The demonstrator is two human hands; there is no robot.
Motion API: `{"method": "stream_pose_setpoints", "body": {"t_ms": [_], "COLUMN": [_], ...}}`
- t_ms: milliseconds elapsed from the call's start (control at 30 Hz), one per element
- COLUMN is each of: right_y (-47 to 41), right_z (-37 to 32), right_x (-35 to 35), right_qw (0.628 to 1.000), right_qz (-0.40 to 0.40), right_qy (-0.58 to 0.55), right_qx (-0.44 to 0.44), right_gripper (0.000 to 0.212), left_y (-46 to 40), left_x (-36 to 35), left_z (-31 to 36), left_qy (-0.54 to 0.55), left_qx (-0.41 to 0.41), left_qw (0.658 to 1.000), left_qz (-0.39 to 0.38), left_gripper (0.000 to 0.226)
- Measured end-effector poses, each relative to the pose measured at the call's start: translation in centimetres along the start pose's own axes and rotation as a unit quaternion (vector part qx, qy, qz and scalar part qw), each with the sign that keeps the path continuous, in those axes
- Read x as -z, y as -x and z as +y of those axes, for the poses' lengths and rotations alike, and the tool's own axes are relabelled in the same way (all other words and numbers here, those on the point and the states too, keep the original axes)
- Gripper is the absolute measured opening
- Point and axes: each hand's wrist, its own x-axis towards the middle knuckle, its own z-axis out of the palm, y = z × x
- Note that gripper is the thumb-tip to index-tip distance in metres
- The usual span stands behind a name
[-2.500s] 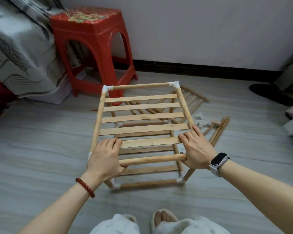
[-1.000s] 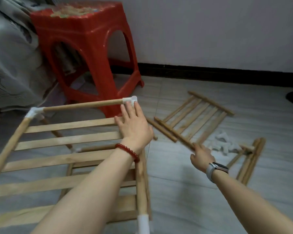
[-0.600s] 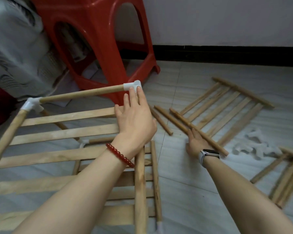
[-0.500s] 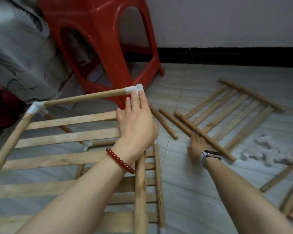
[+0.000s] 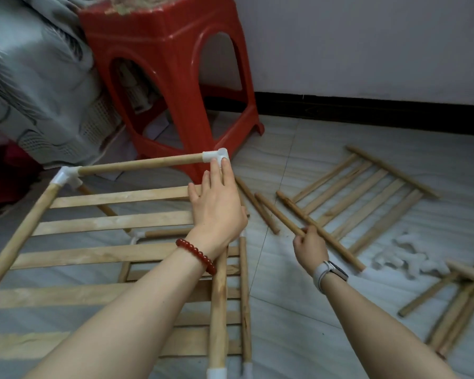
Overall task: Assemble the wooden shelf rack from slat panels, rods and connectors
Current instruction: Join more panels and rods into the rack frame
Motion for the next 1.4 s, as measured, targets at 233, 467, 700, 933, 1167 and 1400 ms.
{"method": "stream_pose_setpoints", "body": {"t_ms": [233,467,700,933,1167,1400], "right_y": [4.2,10.5,19.0,26.8,29.7,30.4], "right_z": [-7.3,-15.1,-19.0,-22.3,-23.8,-26.5], "right_x": [8.8,13.8,14.5,14.1,10.5,9.2], "right_qw": [0.947,0.898,0.884,0.861,0.884,0.877], "right_qz": [0.143,0.19,0.225,0.193,0.148,0.144], "right_qy": [-0.22,-0.287,-0.232,-0.288,-0.208,-0.102], "right_qx": [0.184,0.273,0.337,0.371,0.393,0.447], "right_gripper": [0.009,0.01,0.013,0.01,0.008,0.006], "left_y": [1.9,6.7,12.9,19.0,20.6,19.9], "left_x": [0.5,1.2,2.1,3.0,2.7,1.9], "left_z": [-0.1,-3.4,-9.8,-17.0,-19.6,-19.7], "left_qy": [0.03,0.025,-0.013,-0.078,-0.058,-0.061], "left_qx": [-0.036,-0.127,-0.243,-0.257,-0.169,-0.135], "left_qw": [0.999,0.989,0.966,0.963,0.984,0.989], "left_qz": [-0.027,-0.07,-0.084,-0.029,0.007,0.019], "left_gripper": [0.093,0.102,0.095,0.075,0.061,0.051]}}
